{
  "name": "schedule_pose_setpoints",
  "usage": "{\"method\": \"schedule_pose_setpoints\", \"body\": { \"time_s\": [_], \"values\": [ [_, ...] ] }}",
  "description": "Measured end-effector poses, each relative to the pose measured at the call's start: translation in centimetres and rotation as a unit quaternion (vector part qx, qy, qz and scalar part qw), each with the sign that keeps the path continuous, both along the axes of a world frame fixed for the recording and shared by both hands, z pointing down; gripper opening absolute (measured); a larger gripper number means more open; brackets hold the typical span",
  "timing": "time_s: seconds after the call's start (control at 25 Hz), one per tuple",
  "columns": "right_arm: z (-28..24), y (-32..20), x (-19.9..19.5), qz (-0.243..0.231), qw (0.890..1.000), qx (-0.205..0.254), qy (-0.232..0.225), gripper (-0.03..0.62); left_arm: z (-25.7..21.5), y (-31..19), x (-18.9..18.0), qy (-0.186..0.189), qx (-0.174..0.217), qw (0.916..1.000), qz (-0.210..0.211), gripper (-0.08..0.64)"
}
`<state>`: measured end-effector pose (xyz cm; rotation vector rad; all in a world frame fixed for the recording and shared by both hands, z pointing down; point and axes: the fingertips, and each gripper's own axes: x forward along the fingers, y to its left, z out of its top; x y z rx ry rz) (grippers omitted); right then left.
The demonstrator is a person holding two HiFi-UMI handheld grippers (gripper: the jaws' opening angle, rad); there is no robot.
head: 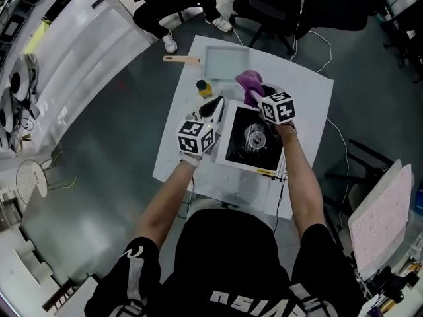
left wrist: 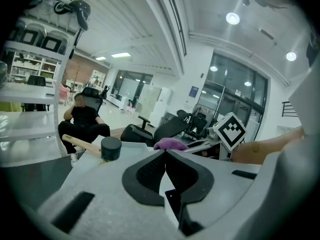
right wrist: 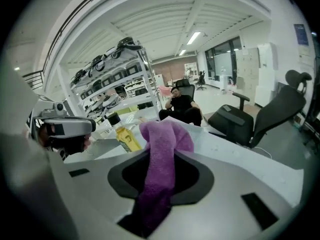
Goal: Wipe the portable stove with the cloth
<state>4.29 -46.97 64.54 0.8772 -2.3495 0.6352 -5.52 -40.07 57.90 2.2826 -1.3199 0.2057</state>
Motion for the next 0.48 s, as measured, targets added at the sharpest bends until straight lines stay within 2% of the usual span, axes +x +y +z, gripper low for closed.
{"method": "schedule_pose_setpoints", "body": {
  "time_s": [0.28, 0.48],
  "values": [
    [3.4, 0.4, -5.6, -0.056, 0.998, -0.015, 0.031, 0.101, 2.1, -0.6, -2.1, 0.014, -0.017, 0.9997, -0.013, 0.006],
    [4.7, 0.3, -7.0, -0.073, 0.996, -0.016, 0.053, 0.101, 2.8, -1.1, -2.5, 0.017, -0.021, 0.9995, -0.014, 0.006]
  ]
}}
